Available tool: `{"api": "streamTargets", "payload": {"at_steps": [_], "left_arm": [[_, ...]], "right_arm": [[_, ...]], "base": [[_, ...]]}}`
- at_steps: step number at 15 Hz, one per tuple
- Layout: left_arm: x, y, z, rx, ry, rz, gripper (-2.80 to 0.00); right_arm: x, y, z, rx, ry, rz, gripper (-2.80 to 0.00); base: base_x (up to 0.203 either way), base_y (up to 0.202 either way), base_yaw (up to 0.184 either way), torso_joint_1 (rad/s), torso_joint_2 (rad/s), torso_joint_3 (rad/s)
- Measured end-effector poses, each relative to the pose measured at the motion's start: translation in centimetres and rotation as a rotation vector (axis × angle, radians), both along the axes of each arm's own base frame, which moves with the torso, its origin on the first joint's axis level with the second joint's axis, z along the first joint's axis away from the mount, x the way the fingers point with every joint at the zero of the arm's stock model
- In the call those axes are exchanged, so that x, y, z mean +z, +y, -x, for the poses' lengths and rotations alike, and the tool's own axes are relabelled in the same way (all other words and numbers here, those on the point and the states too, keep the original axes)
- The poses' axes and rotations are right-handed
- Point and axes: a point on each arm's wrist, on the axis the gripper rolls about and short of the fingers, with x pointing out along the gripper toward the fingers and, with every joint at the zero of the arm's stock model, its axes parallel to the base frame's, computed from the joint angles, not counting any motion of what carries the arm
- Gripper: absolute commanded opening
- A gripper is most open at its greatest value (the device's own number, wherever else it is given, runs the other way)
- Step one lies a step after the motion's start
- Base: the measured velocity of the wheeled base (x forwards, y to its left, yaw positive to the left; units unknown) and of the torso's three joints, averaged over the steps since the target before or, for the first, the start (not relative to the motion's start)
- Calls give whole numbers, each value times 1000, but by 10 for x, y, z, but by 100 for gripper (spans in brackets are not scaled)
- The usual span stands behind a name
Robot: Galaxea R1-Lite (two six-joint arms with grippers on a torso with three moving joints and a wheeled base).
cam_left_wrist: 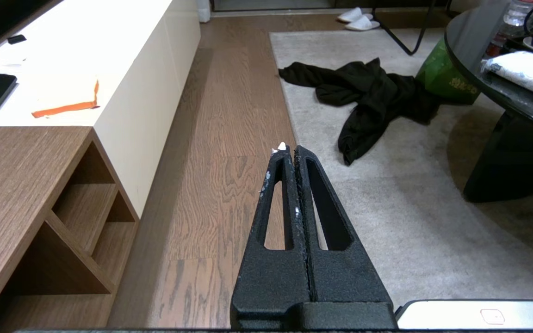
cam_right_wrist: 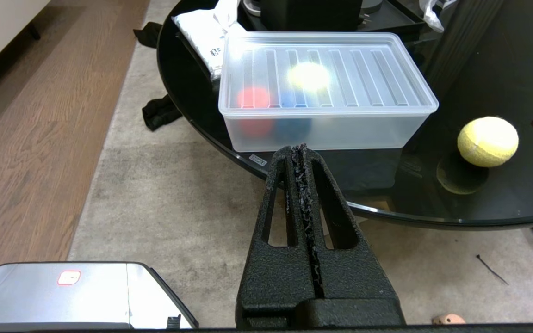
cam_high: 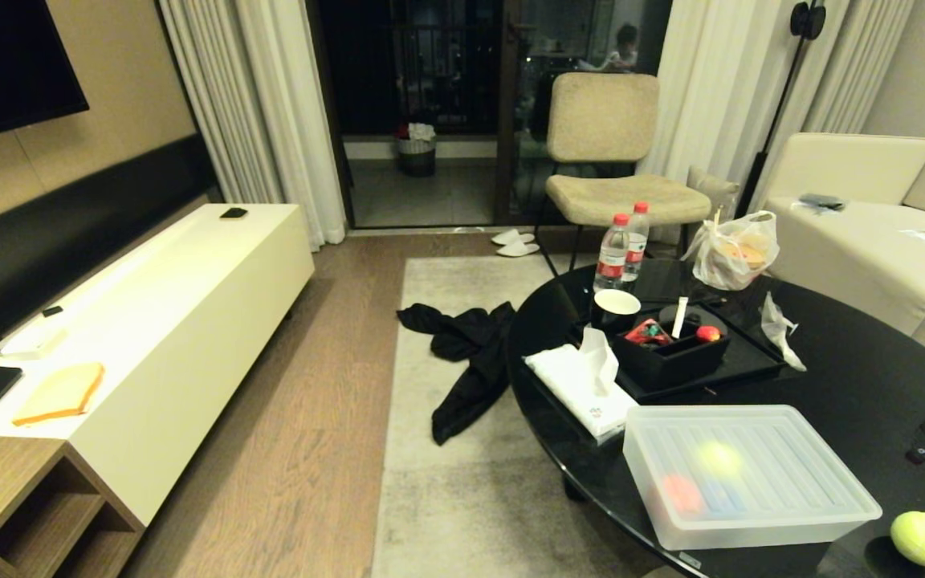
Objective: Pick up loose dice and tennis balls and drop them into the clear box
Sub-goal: Open the lid
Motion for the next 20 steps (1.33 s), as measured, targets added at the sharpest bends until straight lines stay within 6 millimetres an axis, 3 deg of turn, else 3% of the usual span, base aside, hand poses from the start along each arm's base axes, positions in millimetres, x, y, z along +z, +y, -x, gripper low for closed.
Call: {"api": "streamTargets", "payload": {"at_steps": [8,10,12,15,20], "left_arm": [[0,0,0,-1,0,0,-280],[0,0,0,-1,0,0,-280],[0,0,0,-1,0,0,-280],[0,0,0,-1,0,0,-280],[0,0,0,-1,0,0,-280]], "right_arm": [[2,0,0,-2,7,18,-280],[19,0,2,0,-18,49,-280],[49,0,2,-1,-38,57,-280],[110,0,-8,-10,-61,61,-280],[208,-2,-51,-103,19,65,-280]], "base": [[0,0,0,0,0,0],[0,0,0,0,0,0],[0,0,0,0,0,0],[0,0,0,0,0,0],[0,0,0,0,0,0]]}}
